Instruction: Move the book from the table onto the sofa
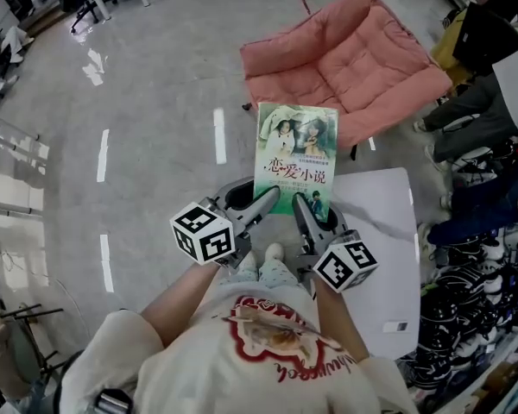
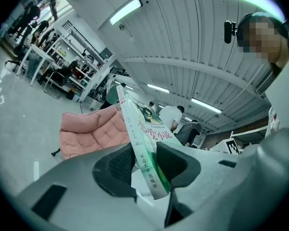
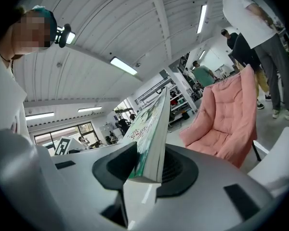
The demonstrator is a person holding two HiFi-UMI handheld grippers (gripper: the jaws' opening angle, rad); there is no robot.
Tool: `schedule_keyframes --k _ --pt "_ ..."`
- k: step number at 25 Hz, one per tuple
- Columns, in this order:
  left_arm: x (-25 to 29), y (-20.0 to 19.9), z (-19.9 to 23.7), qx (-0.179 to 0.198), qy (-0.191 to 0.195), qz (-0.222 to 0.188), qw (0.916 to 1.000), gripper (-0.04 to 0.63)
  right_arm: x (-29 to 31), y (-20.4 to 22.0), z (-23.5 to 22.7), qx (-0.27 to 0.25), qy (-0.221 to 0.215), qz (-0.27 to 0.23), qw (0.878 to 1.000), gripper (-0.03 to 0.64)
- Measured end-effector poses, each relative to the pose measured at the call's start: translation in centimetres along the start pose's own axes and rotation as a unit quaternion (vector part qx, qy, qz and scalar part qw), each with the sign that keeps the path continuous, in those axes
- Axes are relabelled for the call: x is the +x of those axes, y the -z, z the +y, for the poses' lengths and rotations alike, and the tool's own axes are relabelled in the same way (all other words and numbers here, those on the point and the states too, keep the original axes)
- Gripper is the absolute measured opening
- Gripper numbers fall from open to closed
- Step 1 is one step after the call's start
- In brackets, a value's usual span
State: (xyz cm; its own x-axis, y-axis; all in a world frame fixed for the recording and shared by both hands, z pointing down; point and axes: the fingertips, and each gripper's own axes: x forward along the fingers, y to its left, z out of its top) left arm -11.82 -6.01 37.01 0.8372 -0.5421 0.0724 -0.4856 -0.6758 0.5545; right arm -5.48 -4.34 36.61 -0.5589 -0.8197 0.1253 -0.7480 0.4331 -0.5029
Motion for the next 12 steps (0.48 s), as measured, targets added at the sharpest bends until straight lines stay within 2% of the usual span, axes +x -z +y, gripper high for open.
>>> schedule_keyframes --k 3,7,12 --pt "0.8 -1.0 0.7 -0.004 0.001 0.001 1.0000 0.133 0.9 -0.9 -0.4 0.004 0.001 -0.005 1.000 0.106" --pt "2.7 -4.8 3.7 -0.001 0.002 0.002 1.0000 0.133 5.2 -3.5 -1.3 0.011 0.005 -0.012 1.000 0.106" --pt "6.8 -5.9 7.2 0.001 0.005 -0.001 1.0000 0.133 8.7 -4.4 -5.3 0.016 0.011 -0.016 1.000 0.107"
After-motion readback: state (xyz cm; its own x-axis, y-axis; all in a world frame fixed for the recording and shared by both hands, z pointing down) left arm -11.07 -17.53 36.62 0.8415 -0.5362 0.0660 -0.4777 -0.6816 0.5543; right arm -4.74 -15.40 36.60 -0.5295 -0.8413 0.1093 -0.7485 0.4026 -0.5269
